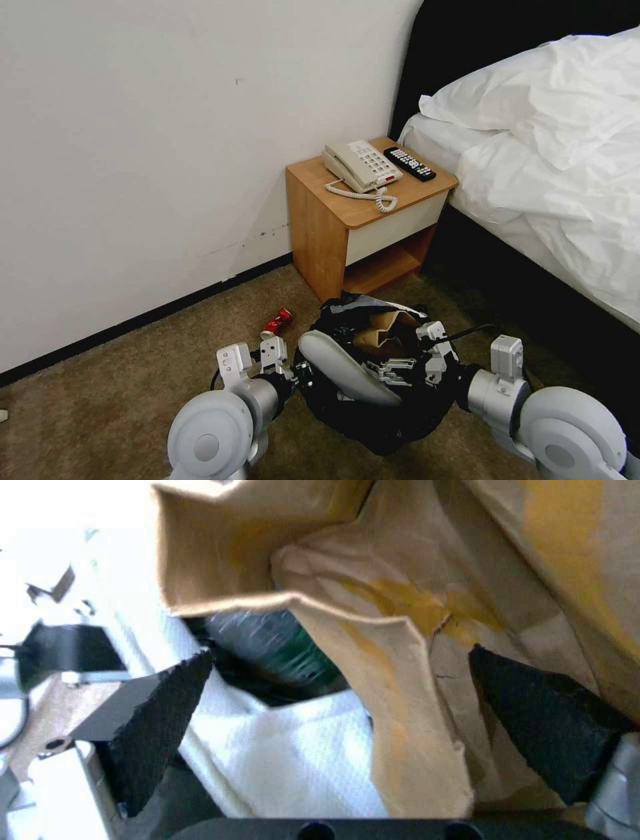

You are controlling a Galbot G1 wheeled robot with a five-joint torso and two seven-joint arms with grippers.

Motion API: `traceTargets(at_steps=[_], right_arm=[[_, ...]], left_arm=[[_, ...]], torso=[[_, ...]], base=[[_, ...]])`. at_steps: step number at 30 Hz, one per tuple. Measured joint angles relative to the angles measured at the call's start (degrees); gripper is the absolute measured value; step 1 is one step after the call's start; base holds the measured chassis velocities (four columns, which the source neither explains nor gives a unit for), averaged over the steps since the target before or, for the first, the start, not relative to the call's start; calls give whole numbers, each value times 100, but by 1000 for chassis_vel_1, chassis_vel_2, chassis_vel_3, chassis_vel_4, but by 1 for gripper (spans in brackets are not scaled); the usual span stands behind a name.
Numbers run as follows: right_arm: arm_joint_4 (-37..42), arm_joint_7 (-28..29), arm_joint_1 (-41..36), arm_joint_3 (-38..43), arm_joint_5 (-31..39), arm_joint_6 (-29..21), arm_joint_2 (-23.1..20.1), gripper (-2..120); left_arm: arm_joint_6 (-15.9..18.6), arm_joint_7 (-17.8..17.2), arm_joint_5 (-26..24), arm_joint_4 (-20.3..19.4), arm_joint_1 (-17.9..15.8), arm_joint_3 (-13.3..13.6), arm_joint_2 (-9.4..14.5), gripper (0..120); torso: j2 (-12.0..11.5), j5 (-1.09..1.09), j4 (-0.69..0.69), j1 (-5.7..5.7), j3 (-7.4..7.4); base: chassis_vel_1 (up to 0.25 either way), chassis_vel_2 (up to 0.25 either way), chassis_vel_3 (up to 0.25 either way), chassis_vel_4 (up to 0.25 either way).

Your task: Pick up the trash bin, then pick up the garbage from the floor and place it into the trash bin.

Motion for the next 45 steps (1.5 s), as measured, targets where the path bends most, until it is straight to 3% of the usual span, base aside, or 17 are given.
traceTargets(at_steps=[9,23,45], right_arm=[[189,159,-6,82,545,-287,-77,100],[830,899,11,179,1902,-694,-249,100],[888,1089,45,445,2268,-704,-386,100]], left_arm=[[-1,-97,187,58,-20,12,-53,0],[-11,-147,390,206,-135,87,-233,0],[-1,-197,368,130,-113,10,-127,0]], torso=[[0,-3,-1,0,0],[0,-3,0,0,1],[0,-3,-1,0,0]], base=[[0,0,0,0],[0,0,0,0],[0,0,0,0]])
